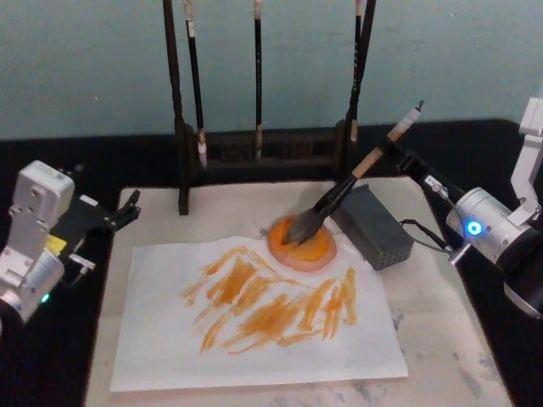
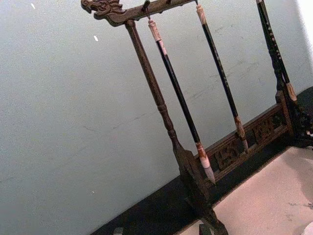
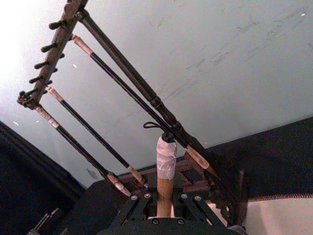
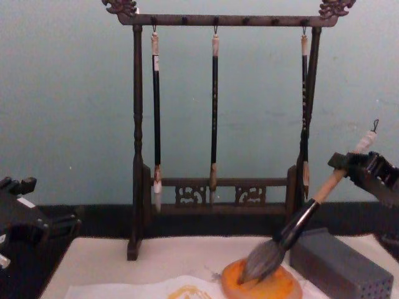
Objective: Pick up the brush from the inkstone, write on the paper, then place the brush back to its original position.
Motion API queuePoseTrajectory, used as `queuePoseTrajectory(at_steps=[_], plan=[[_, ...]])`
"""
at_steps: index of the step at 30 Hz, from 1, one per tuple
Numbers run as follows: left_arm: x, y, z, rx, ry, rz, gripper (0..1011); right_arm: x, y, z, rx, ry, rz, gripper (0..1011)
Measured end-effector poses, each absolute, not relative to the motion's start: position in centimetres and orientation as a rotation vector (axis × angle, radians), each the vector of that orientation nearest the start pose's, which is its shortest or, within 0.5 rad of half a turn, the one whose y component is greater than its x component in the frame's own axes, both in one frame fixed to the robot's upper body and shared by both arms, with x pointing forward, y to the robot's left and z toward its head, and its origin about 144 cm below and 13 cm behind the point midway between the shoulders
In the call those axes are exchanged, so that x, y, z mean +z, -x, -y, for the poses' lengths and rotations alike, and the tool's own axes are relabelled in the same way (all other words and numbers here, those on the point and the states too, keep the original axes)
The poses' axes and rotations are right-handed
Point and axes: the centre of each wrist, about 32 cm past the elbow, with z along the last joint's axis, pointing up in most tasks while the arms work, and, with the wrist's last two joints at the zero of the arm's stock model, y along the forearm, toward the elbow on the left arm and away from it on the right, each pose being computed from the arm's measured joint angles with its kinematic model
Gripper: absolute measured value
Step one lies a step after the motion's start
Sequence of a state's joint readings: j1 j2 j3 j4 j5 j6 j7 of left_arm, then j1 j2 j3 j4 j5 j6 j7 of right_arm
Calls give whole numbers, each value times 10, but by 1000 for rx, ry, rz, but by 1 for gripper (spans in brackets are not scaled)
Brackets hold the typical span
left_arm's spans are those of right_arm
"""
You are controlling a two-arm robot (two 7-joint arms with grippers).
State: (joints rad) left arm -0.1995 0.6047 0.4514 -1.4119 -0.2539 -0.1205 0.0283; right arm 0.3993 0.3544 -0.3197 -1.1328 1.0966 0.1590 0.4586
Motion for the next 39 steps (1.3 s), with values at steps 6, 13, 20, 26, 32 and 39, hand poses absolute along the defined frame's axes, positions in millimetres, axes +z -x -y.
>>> queuePoseTrajectory(at_steps=[6,13,20,26,32,39], plan=[[1140,-489,-310,1248,-305,285,1001,1143,-560,291,-943,-395,-639,175],[1140,-489,-310,1248,-304,285,1001,1141,-560,293,-952,-399,-655,175],[1140,-489,-310,1248,-304,285,1001,1139,-560,294,-960,-401,-668,175],[1140,-489,-310,1248,-304,285,1001,1137,-562,295,-965,-401,-679,175],[1140,-489,-310,1248,-304,285,1001,1135,-562,295,-968,-405,-688,175],[1140,-489,-310,1248,-305,285,1001,1133,-562,296,-969,-408,-702,175]])
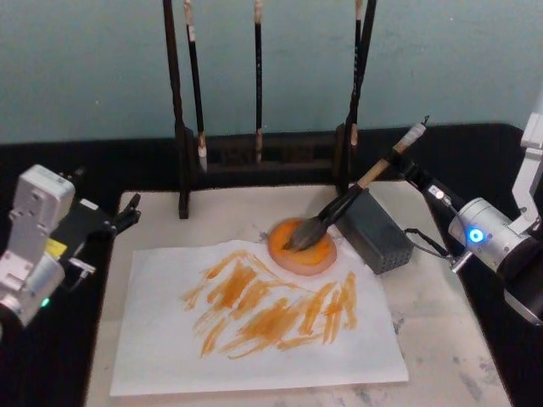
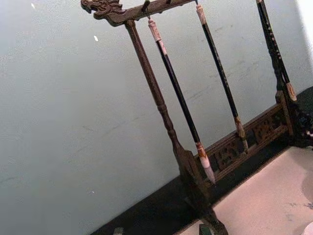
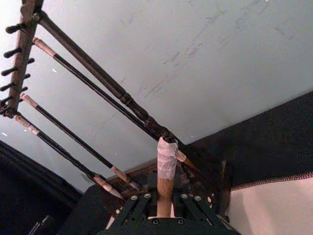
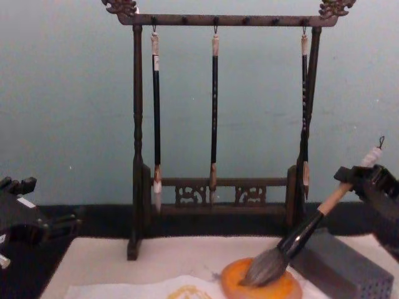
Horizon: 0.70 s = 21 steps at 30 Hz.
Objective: Pick up the brush from the inkstone, write on the paper, then place the brush back to its original position.
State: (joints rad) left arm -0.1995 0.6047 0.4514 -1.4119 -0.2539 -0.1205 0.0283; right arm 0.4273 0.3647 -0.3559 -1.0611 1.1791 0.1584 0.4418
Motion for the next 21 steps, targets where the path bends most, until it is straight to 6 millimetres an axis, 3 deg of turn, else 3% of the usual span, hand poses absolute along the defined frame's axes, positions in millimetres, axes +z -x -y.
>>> queuePoseTrajectory(at_steps=[21], plan=[[1140,-489,-310,1248,-305,285,1001,1130,-562,296,-978,-408,-713,179]])
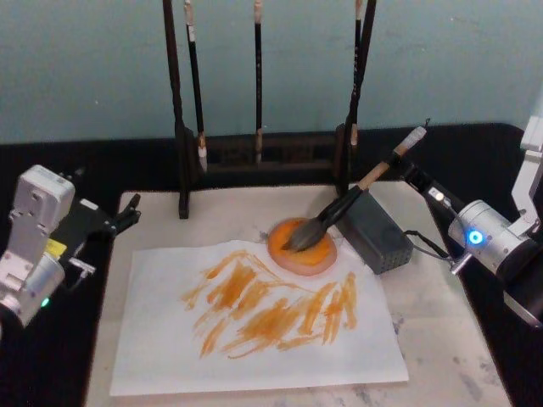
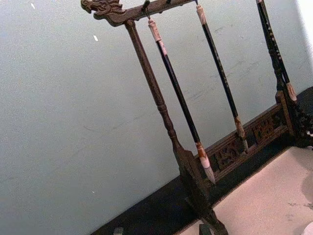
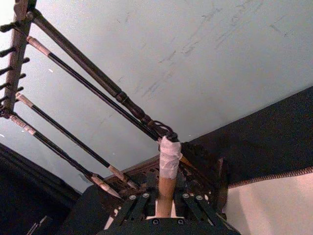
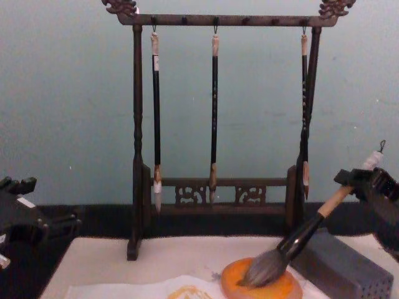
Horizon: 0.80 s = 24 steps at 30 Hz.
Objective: Pick up the brush from the inkstone, write on the paper, then place the brush back to its original position.
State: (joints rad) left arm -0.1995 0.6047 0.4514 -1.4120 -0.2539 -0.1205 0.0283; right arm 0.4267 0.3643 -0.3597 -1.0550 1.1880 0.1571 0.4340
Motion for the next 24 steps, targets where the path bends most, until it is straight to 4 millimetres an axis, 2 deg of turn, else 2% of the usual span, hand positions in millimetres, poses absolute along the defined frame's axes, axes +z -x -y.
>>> queuePoseTrajectory(at_steps=[10,11,13,20,21,22,24], plan=[[1140,-489,-310,1248,-304,285,1001,1130,-562,296,-977,-409,-713,469],[1140,-489,-310,1248,-304,285,1001,1130,-562,296,-977,-409,-713,534],[1140,-489,-310,1248,-304,285,1001,1130,-562,296,-977,-409,-713,563],[1140,-489,-310,1248,-305,285,1001,1130,-562,296,-976,-409,-713,807],[1140,-489,-310,1248,-305,285,1001,1130,-562,296,-976,-409,-713,807],[1140,-489,-310,1248,-304,285,1001,1130,-562,296,-976,-409,-713,861],[1140,-489,-310,1248,-304,285,1001,1130,-562,296,-976,-409,-713,890]])
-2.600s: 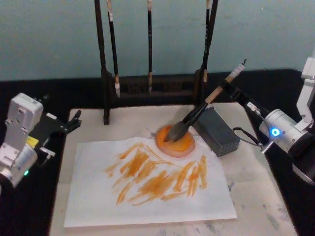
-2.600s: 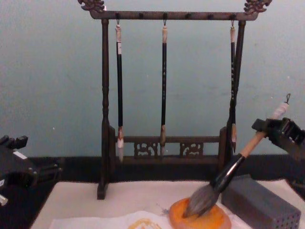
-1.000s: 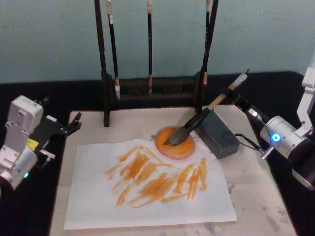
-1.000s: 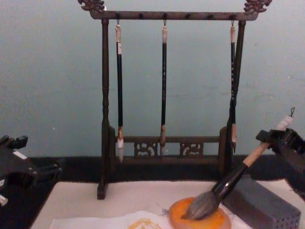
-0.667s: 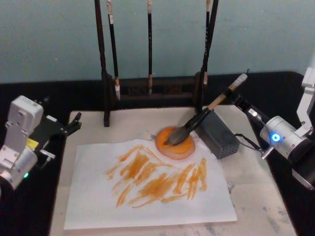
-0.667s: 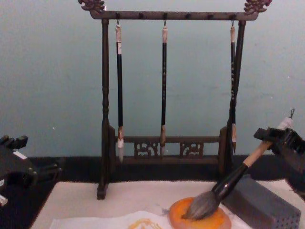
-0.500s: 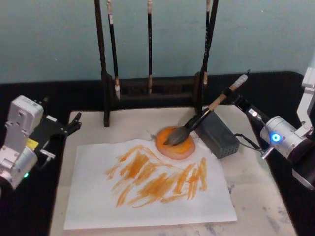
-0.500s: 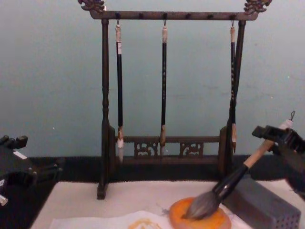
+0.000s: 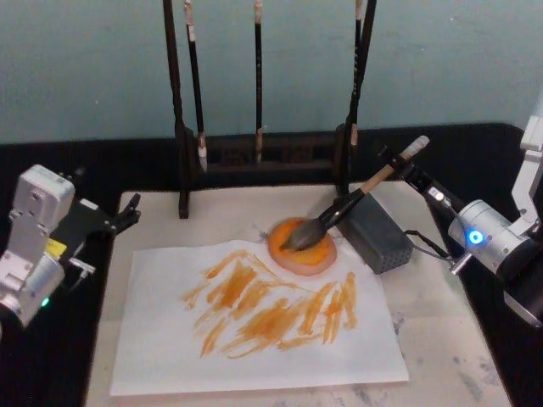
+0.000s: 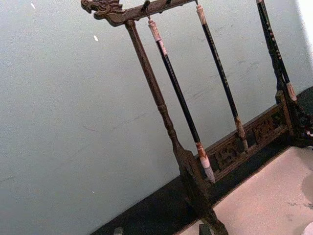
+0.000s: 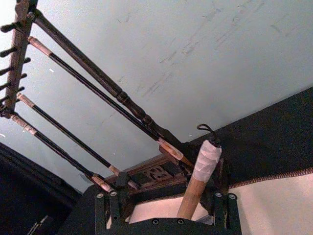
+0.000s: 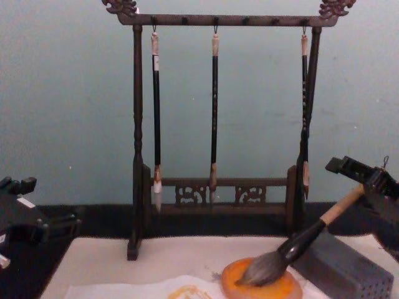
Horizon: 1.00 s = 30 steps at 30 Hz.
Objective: Pick up the brush from the inkstone, write on the paper, then place the brush back to its original position.
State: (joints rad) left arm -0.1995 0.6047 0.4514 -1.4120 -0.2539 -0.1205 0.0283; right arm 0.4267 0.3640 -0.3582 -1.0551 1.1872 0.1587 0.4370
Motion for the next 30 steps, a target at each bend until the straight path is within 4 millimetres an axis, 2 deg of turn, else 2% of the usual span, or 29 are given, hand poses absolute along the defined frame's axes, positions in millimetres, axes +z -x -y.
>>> queuePoseTrajectory(at_steps=[4,19,30], plan=[[1140,-489,-310,1248,-304,285,1001,1130,-562,296,-975,-409,-713,1000],[1140,-489,-310,1248,-304,285,1001,1130,-561,296,-975,-408,-713,1000],[1140,-489,-310,1248,-304,285,1001,1127,-542,302,-976,-412,-724,1000]])
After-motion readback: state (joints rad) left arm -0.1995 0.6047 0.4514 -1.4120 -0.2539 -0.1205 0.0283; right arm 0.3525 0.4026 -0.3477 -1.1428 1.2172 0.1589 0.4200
